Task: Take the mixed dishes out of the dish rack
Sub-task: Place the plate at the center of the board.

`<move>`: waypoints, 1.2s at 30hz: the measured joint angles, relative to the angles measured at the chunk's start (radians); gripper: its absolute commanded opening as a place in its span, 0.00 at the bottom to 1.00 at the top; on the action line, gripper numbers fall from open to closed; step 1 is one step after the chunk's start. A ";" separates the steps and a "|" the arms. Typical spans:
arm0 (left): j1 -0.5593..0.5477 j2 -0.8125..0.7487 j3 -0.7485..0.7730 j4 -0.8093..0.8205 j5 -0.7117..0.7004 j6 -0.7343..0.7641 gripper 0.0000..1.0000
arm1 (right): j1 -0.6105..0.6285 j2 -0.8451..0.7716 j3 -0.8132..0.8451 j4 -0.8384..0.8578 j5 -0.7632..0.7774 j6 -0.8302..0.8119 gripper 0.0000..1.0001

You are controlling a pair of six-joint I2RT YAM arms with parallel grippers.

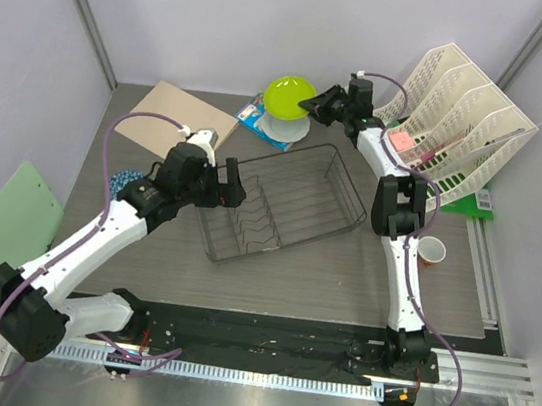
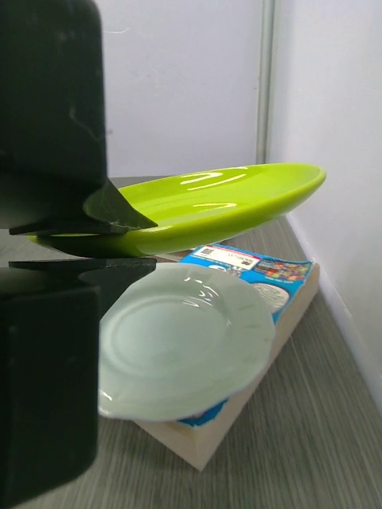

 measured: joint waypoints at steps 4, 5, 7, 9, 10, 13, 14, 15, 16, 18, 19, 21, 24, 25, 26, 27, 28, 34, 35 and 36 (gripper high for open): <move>0.000 0.016 0.000 0.004 0.014 0.000 1.00 | 0.018 0.002 0.000 -0.005 -0.016 0.000 0.01; 0.000 0.018 0.000 0.004 0.017 -0.001 1.00 | 0.020 0.003 0.000 -0.007 -0.018 0.000 0.01; 0.000 0.020 0.000 0.004 0.019 -0.002 1.00 | 0.025 0.006 0.000 -0.008 -0.023 -0.001 0.01; 0.000 0.020 0.000 0.005 0.021 -0.003 1.00 | 0.030 0.007 -0.003 -0.011 -0.024 -0.001 0.01; 0.000 0.020 0.000 0.005 0.021 -0.003 1.00 | 0.031 0.007 -0.006 -0.015 -0.024 -0.002 0.01; 0.000 0.020 0.000 0.005 0.022 -0.004 1.00 | 0.030 0.007 -0.020 -0.024 -0.021 -0.007 0.01; 0.000 0.020 0.000 0.005 0.022 -0.004 1.00 | 0.028 0.007 -0.024 -0.030 -0.019 -0.009 0.01; 0.000 0.020 0.000 0.005 0.022 -0.004 1.00 | 0.027 0.007 -0.029 -0.034 -0.016 -0.012 0.01; 0.000 0.020 0.000 0.005 0.022 -0.005 1.00 | 0.026 0.007 -0.034 -0.042 -0.012 -0.014 0.01; 0.000 0.020 0.000 0.005 0.022 -0.005 1.00 | 0.023 0.008 -0.038 -0.061 -0.004 -0.023 0.01; 0.000 0.021 0.000 0.005 0.022 -0.005 1.00 | 0.021 0.009 -0.039 -0.068 0.000 -0.029 0.01; 0.000 0.024 0.000 0.005 0.022 -0.005 1.00 | 0.020 0.009 -0.039 -0.080 0.010 -0.038 0.01; 0.000 0.032 0.000 0.005 0.022 -0.005 1.00 | 0.014 0.009 -0.039 -0.099 0.021 -0.055 0.09; 0.000 0.035 0.000 0.005 0.022 -0.005 1.00 | 0.013 0.009 -0.039 -0.105 0.023 -0.058 0.16; 0.000 0.038 0.000 0.005 0.022 -0.005 1.00 | 0.013 0.009 -0.039 -0.113 0.025 -0.062 0.19; 0.000 0.040 0.000 0.005 0.022 -0.005 1.00 | 0.011 0.009 -0.039 -0.118 0.027 -0.066 0.20; 0.000 0.043 0.000 0.005 0.023 -0.006 1.00 | 0.011 0.009 -0.039 -0.122 0.029 -0.071 0.22; 0.000 0.050 0.000 0.006 0.023 -0.009 1.00 | 0.009 0.009 -0.039 -0.135 0.038 -0.090 0.31; 0.000 0.050 0.000 0.006 0.023 -0.009 1.00 | 0.009 0.009 -0.039 -0.137 0.039 -0.092 0.32; 0.000 0.050 0.000 0.006 0.023 -0.010 1.00 | 0.009 0.009 -0.039 -0.139 0.040 -0.094 0.33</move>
